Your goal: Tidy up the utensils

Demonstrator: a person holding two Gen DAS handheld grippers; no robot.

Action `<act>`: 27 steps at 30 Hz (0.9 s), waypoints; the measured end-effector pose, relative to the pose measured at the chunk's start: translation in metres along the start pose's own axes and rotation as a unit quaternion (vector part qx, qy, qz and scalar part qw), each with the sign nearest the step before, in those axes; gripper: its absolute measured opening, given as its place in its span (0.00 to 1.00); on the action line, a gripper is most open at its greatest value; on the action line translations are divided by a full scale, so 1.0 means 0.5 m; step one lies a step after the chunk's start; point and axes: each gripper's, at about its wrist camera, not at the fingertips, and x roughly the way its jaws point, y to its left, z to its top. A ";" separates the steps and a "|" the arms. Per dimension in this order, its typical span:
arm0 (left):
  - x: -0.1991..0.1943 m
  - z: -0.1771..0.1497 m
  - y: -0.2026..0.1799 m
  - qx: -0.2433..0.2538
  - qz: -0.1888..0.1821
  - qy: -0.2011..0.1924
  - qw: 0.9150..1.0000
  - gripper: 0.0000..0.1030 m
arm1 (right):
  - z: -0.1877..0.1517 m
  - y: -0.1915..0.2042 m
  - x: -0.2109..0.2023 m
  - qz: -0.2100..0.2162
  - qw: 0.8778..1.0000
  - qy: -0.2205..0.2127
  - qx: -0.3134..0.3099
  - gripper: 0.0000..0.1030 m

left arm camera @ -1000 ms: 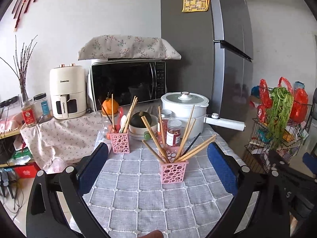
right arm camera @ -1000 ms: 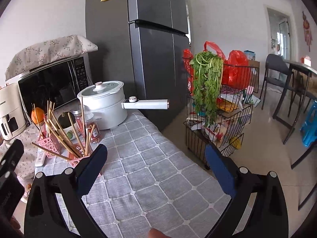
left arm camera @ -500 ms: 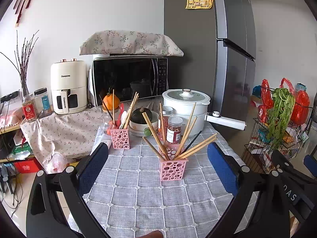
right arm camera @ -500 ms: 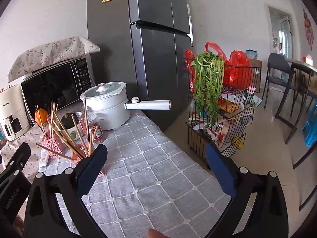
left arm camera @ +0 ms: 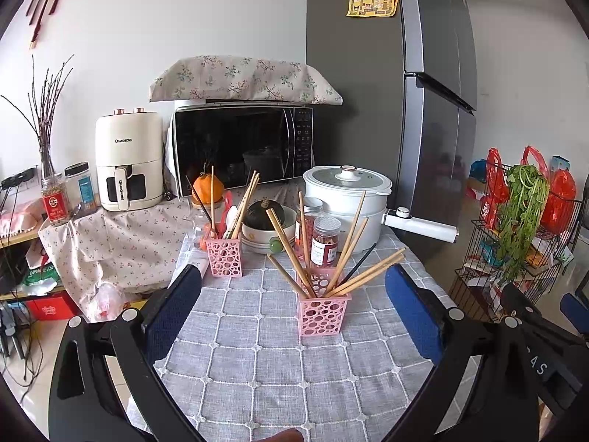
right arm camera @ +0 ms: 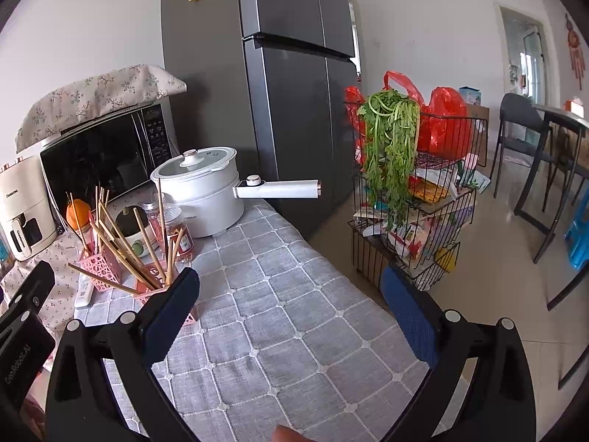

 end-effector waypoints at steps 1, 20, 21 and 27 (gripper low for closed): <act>-0.001 0.000 0.000 -0.001 0.000 -0.001 1.000 0.93 | 0.000 0.000 0.000 0.000 1.000 0.000 0.000 0.93; -0.003 0.004 -0.004 0.000 0.001 0.002 1.000 0.93 | 0.001 0.001 -0.004 0.000 1.000 -0.001 0.000 0.93; -0.003 0.003 -0.005 0.000 0.001 0.002 1.000 0.93 | 0.001 0.000 -0.004 0.000 1.000 -0.001 0.000 0.93; -0.002 0.003 -0.005 0.000 0.001 0.002 1.000 0.93 | 0.001 0.001 -0.004 0.001 1.000 0.000 0.000 0.93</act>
